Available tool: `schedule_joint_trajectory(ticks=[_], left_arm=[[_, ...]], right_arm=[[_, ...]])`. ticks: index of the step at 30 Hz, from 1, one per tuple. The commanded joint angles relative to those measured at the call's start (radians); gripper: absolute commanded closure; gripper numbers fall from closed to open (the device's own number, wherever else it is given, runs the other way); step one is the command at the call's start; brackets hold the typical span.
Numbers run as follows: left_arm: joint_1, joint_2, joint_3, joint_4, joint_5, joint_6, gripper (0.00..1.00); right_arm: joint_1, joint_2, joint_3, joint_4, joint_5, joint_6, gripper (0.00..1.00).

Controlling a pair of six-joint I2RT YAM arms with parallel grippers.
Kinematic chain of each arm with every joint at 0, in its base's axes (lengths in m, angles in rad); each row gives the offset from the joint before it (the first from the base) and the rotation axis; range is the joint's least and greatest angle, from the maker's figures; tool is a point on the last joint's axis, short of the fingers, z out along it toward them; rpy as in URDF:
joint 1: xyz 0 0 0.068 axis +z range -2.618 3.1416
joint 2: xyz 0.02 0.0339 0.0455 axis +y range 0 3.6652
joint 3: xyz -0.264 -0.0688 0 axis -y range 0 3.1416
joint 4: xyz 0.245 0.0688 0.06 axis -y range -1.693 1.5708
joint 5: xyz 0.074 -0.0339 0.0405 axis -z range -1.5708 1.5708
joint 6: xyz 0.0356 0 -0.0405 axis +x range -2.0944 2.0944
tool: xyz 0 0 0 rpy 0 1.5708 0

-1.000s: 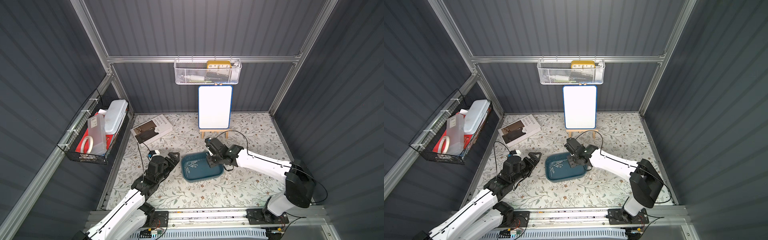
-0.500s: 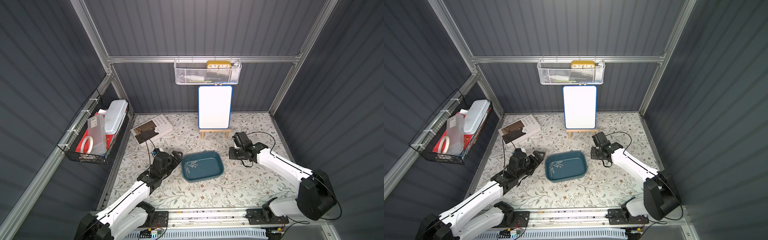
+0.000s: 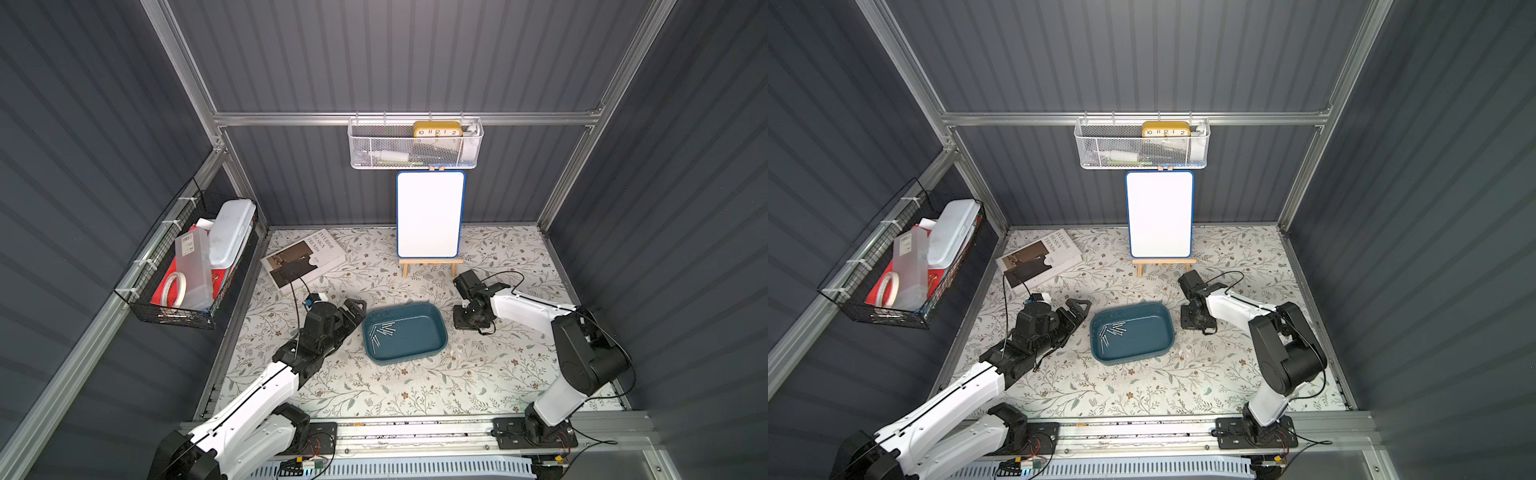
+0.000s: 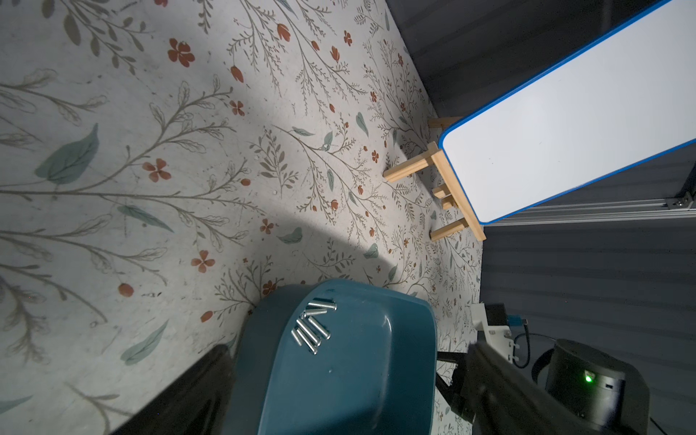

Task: Take out the screws from the storage box
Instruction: Place the screw at the center of the board.

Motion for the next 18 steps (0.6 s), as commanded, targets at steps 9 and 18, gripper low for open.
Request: schedule_joint_trajectory(ticks=[9,18], left_arm=[[-0.003,-0.021,0.004,-0.022,0.057,0.048,0.01],[-0.003,0.013,0.029,-0.073,0.068,0.092,0.00]], right_arm=[[-0.005,0.063,0.038,-0.063,0.039,-0.017,0.90],[-0.006,0.035,0.106,-0.120,0.019,-0.049,0.71]])
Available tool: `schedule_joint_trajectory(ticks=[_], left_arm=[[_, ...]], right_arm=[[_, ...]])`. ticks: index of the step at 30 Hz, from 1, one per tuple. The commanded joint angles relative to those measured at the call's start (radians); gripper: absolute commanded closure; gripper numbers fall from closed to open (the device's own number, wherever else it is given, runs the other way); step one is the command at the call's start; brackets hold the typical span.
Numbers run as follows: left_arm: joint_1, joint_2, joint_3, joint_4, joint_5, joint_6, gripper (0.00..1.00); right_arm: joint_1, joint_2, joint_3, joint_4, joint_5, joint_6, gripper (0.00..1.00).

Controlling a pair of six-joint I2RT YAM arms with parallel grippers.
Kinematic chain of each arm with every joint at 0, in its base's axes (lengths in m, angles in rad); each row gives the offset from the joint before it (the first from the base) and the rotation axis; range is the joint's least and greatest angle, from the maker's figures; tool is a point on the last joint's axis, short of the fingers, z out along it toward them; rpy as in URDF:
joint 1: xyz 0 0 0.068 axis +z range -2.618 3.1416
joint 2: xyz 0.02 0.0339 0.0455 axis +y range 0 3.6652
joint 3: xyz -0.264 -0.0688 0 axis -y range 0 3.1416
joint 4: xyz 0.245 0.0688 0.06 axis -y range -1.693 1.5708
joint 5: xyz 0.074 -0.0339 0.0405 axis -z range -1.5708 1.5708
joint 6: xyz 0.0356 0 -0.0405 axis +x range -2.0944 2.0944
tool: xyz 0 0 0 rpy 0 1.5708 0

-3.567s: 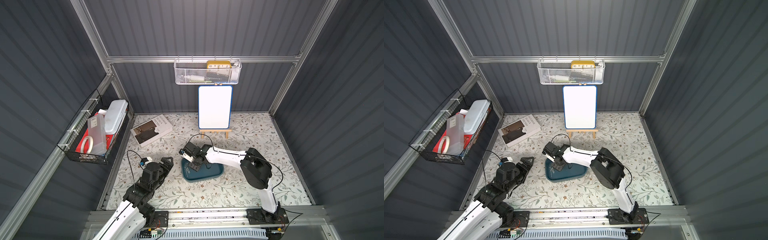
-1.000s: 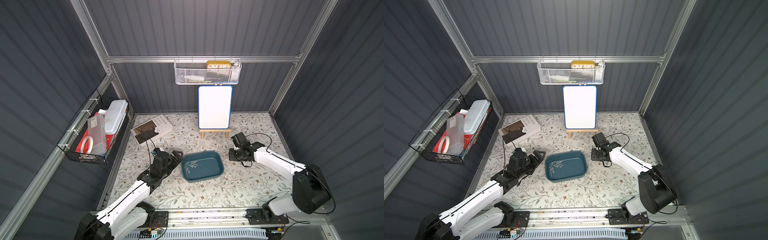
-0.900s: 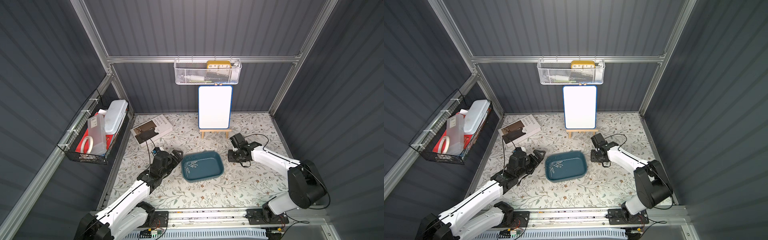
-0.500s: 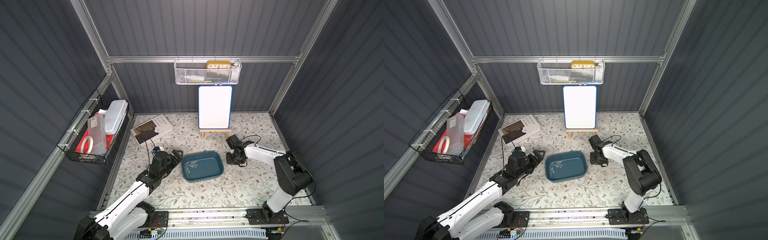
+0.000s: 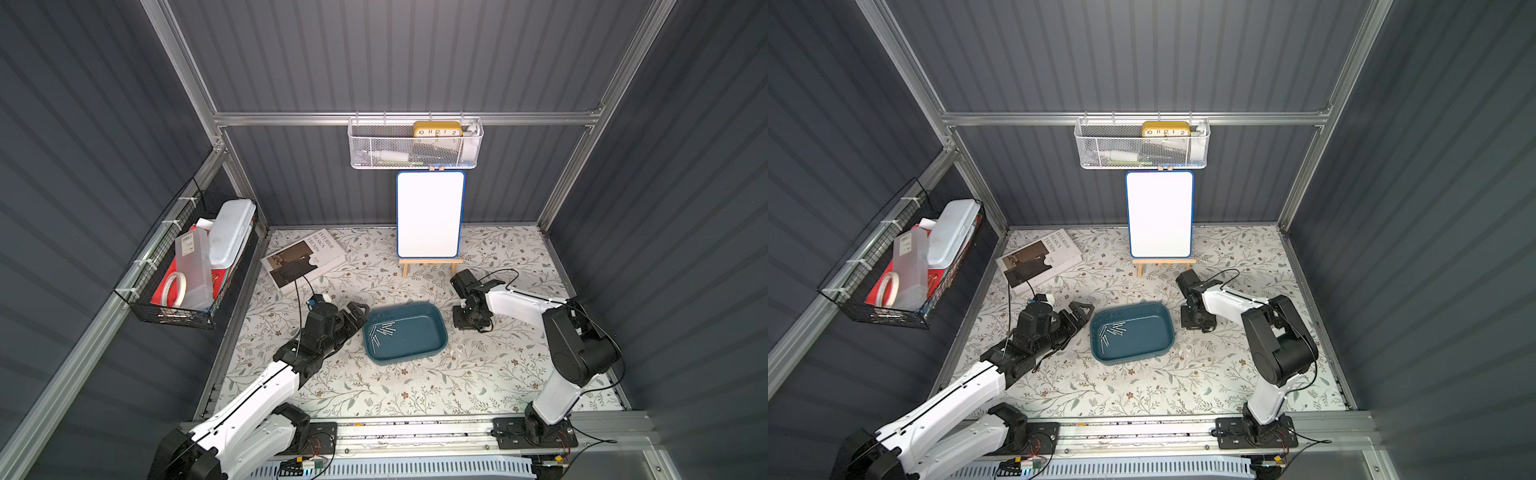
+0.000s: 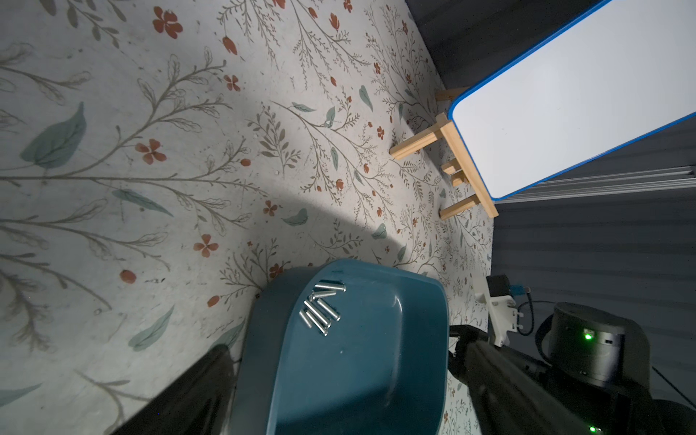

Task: Take out the screws from the storage box
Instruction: Place the screw at the center of the board.

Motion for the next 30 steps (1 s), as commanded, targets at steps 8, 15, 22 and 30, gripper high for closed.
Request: schedule_joint_trajectory(ticks=[8,15,22,30], left_arm=[[-0.003,-0.057,0.008,-0.009,-0.002,0.018,0.01],[-0.003,-0.038,-0.001,0.039,-0.009,0.010,0.01],[-0.003,-0.103,-0.014,0.015,-0.072,-0.041,0.01],[-0.003,-0.169,-0.031,-0.044,-0.116,-0.091,0.01]], right_arm=[[-0.006,-0.247,0.150,-0.153,-0.031,-0.081,0.70],[0.016,-0.466,0.063,0.039,-0.190,-0.164,0.64],[0.301,-0.299,0.148,-0.019,-0.061,-0.361,0.61],[0.465,0.133,0.448,-0.234,0.003,-0.382,0.66]])
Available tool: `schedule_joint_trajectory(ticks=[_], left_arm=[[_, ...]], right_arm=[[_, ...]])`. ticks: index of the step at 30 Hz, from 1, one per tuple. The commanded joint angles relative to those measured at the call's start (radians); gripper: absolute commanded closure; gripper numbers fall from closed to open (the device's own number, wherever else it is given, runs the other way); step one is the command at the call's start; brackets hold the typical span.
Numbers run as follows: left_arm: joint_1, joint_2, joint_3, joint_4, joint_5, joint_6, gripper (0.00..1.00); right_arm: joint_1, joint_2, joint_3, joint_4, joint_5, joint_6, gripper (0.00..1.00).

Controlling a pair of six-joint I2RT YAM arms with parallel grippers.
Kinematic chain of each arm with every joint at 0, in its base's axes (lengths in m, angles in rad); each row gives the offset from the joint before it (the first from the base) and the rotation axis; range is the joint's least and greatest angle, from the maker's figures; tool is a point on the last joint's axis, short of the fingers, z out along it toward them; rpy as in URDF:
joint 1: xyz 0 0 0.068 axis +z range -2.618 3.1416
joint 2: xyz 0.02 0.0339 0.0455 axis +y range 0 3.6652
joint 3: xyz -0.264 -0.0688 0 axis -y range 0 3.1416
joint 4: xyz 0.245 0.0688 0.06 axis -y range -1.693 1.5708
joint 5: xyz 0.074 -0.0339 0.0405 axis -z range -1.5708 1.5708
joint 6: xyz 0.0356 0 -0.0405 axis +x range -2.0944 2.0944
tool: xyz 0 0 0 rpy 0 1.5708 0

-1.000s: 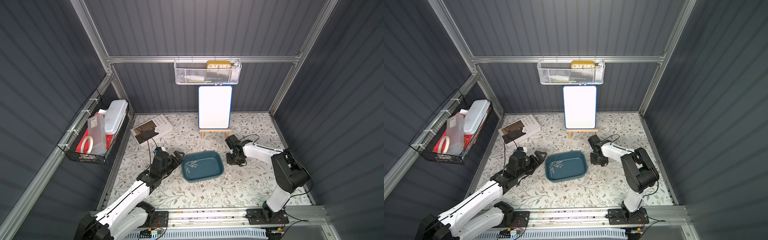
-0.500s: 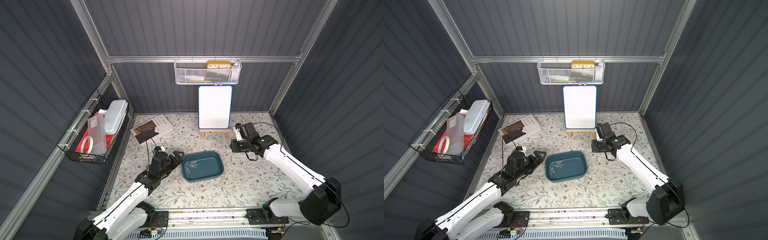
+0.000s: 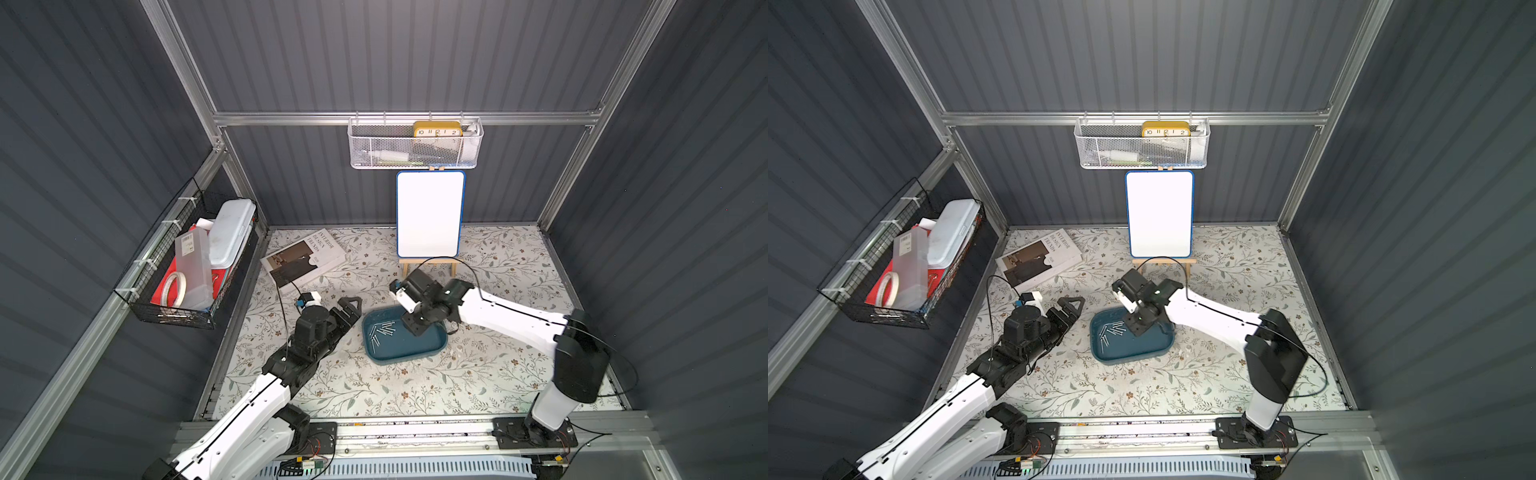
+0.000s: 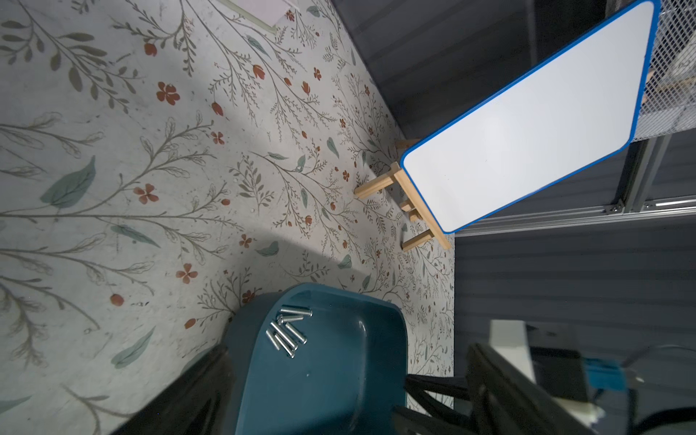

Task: Take out the screws from the storage box
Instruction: Pick up the screw from the storage box.

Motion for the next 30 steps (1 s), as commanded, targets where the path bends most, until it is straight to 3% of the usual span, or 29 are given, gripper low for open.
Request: schedule_joint_trajectory(ticks=[1,30], left_arm=[[-0.003,-0.015,-0.029,-0.048,-0.026,-0.031,0.01],[-0.003,-0.005,-0.060,-0.040,-0.007,-0.057,0.01]], right_arm=[[0.031,0.112,0.099,-0.135,0.102,-0.023,0.68],[0.048,0.326,0.209,-0.024,0.120,-0.050,0.69]])
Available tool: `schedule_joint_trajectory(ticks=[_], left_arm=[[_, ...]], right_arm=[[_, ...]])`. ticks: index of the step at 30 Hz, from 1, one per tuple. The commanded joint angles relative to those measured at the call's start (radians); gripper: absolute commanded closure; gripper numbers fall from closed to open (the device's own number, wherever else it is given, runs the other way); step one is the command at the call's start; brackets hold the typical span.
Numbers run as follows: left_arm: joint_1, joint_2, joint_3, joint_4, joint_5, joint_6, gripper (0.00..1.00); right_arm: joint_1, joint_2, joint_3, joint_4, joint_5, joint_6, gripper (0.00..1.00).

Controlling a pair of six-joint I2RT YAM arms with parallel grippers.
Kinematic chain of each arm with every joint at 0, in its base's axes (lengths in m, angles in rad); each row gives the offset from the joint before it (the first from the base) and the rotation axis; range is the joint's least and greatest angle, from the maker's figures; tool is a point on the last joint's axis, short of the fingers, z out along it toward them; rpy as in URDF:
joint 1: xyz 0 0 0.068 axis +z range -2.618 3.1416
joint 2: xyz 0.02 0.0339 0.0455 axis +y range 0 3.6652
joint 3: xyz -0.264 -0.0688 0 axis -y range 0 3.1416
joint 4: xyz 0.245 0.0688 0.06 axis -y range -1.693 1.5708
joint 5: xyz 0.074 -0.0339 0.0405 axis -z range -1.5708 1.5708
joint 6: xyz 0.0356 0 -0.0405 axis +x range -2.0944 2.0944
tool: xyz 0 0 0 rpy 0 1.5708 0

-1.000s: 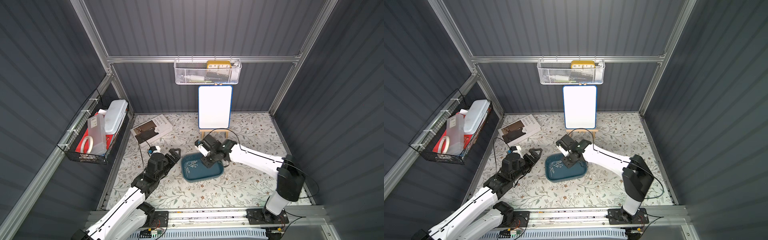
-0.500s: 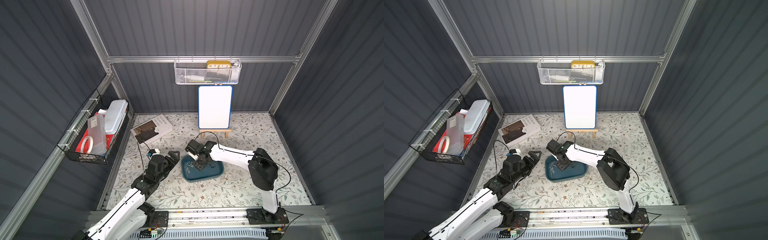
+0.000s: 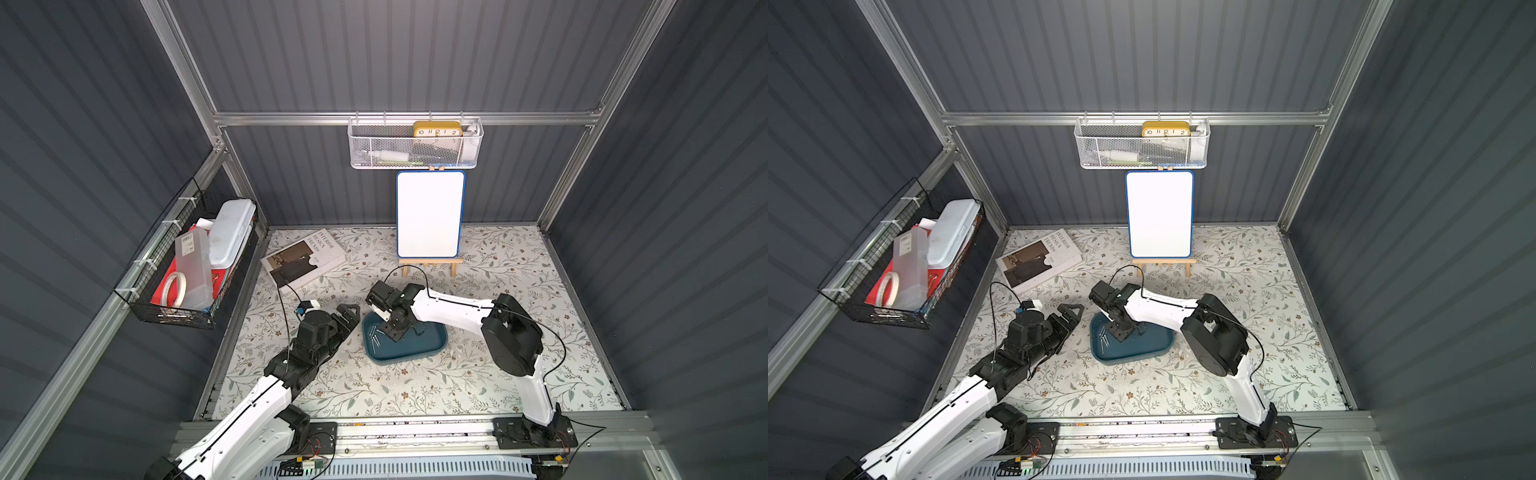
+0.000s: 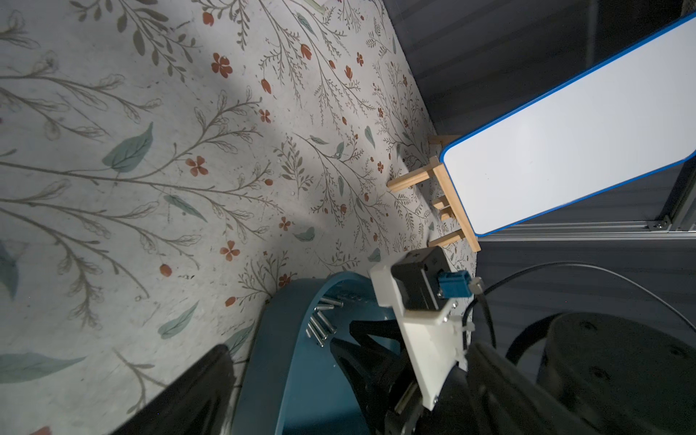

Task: Take out the screws from the storage box
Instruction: Pick up the screw from the storage box.

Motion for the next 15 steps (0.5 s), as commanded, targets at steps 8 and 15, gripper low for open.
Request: schedule_joint_trajectory(ticks=[8,15], left_arm=[[-0.003,-0.007,-0.011,-0.015,0.000,-0.017,0.01],[-0.003,-0.003,-0.009,-0.021,-0.004,-0.019,0.01]], right_arm=[[-0.003,0.028,0.019,0.002,0.040,-0.017,0.72],[-0.003,0.071,0.023,-0.016,0.046,-0.027,0.72]])
